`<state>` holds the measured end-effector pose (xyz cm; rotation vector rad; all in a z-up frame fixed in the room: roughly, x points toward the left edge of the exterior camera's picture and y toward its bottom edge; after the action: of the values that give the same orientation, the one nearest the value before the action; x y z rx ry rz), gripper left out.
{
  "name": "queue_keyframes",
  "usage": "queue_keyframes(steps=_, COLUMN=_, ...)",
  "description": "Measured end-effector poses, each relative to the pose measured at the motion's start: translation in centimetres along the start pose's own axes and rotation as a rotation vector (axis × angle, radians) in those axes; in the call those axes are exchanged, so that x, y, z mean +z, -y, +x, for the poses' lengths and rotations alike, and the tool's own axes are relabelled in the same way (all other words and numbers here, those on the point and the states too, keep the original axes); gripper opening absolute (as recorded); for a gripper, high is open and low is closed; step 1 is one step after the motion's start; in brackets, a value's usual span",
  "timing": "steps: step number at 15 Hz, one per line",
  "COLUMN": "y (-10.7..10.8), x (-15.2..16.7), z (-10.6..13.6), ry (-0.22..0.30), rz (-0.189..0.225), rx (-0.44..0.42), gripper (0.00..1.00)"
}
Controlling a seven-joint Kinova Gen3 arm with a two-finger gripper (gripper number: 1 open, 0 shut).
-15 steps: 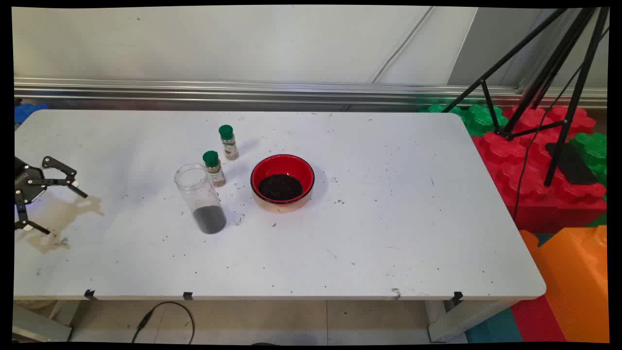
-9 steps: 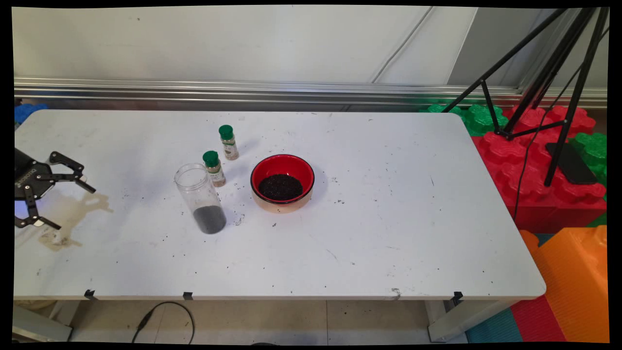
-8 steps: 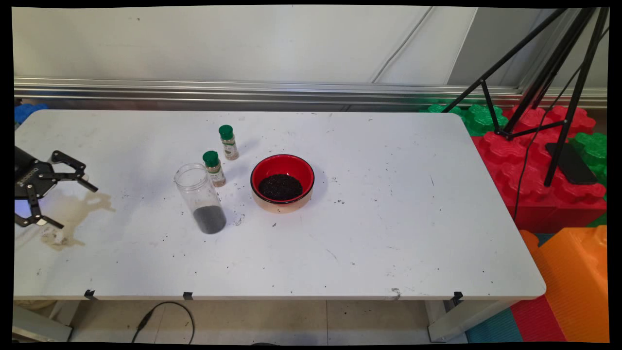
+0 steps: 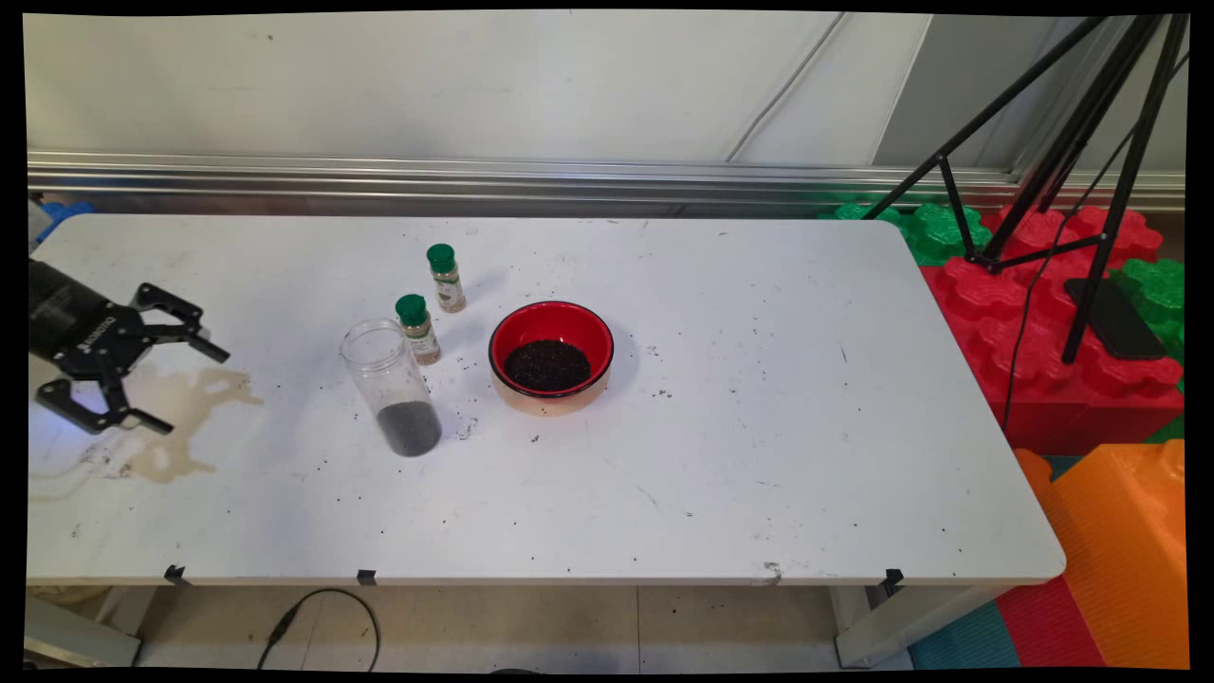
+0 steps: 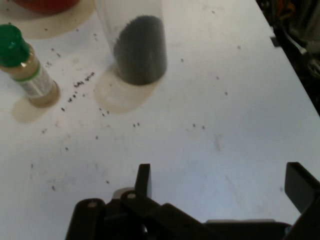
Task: Pick up the black seasoning powder from the table
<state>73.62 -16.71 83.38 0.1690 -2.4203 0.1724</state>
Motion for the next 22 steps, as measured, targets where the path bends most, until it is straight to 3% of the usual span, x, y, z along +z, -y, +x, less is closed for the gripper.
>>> queue_keyframes(steps=10, y=0.8, x=4.8, z=2.9, ry=-0.085, rz=0.077, rx=-0.094, gripper=1.0)
queue_keyframes(steps=22, y=0.6, x=10.4, z=3.8, ry=-0.214, rz=0.144, rx=-0.156, gripper=1.0)
